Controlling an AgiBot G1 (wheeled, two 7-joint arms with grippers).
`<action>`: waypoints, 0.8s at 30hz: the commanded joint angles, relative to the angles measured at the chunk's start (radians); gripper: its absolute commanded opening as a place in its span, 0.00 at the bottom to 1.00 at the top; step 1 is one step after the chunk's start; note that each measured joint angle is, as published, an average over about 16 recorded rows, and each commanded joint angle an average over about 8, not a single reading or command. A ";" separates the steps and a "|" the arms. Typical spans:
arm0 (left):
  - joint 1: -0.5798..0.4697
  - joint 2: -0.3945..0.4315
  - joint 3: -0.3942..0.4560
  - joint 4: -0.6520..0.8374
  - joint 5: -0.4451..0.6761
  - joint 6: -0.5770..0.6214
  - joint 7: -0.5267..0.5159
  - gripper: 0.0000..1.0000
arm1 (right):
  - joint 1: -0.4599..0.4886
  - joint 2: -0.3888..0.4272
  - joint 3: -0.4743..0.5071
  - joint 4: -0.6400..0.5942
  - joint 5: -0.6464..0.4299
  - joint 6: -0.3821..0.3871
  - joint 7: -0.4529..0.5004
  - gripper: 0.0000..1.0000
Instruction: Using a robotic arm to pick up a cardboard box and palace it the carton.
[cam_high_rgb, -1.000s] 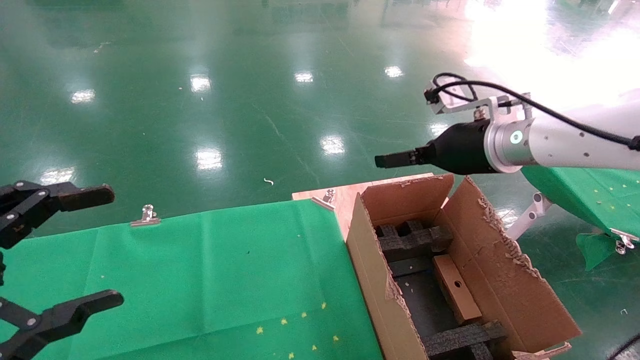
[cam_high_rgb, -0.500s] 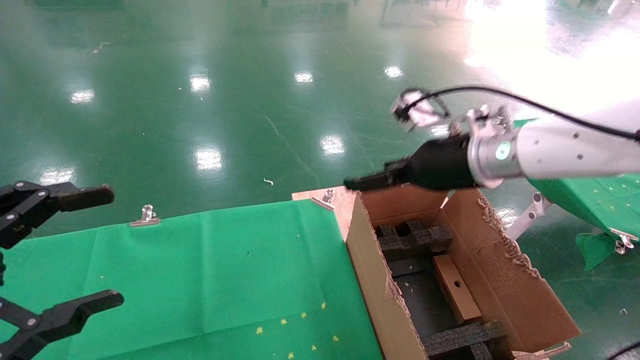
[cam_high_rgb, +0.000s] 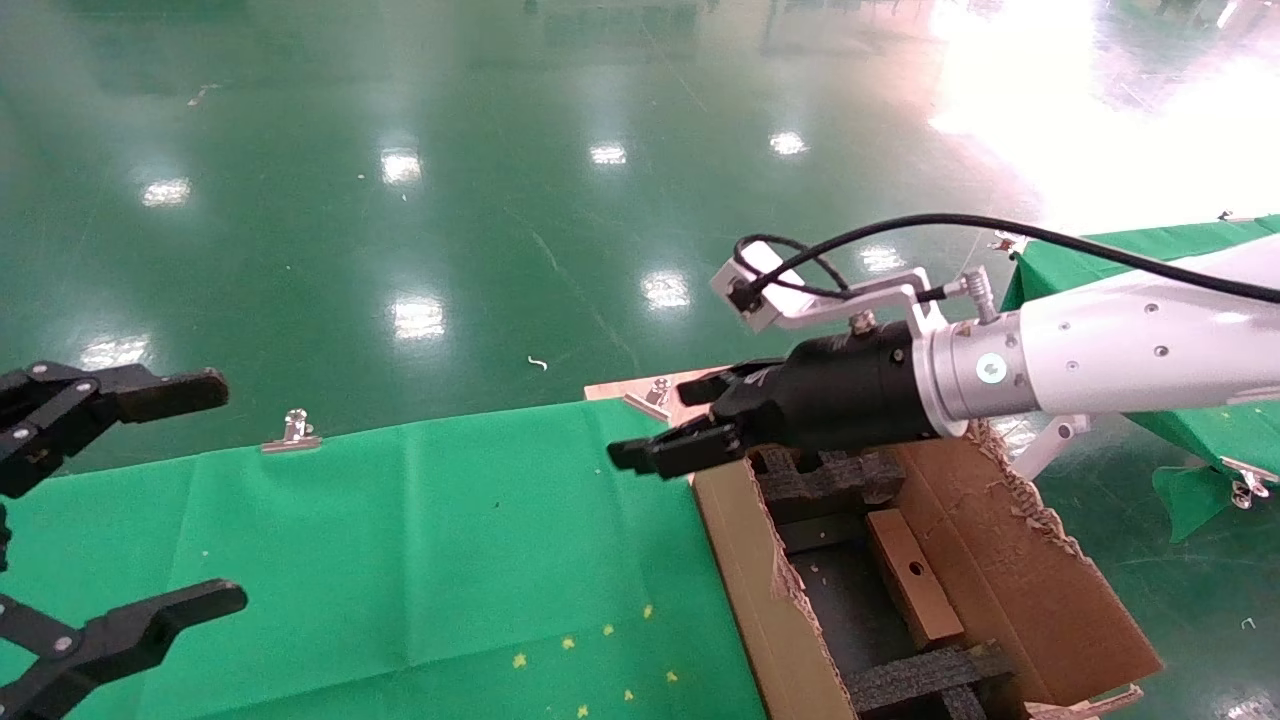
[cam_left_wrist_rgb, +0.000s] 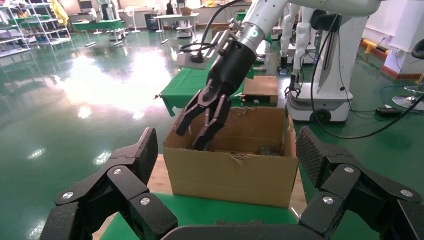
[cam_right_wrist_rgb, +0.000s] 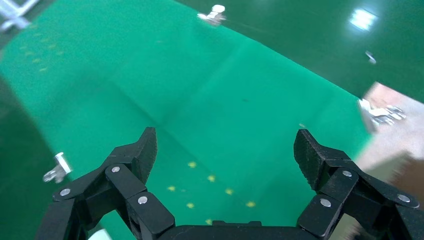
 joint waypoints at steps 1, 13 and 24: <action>0.000 0.000 0.000 0.000 0.000 0.000 0.000 1.00 | -0.031 -0.002 0.044 -0.003 0.030 -0.024 -0.052 1.00; 0.000 0.000 0.000 0.000 0.000 0.000 0.000 1.00 | -0.217 -0.018 0.310 -0.018 0.213 -0.171 -0.366 1.00; 0.000 0.000 0.000 0.000 0.000 0.000 0.000 1.00 | -0.388 -0.031 0.553 -0.032 0.382 -0.306 -0.655 1.00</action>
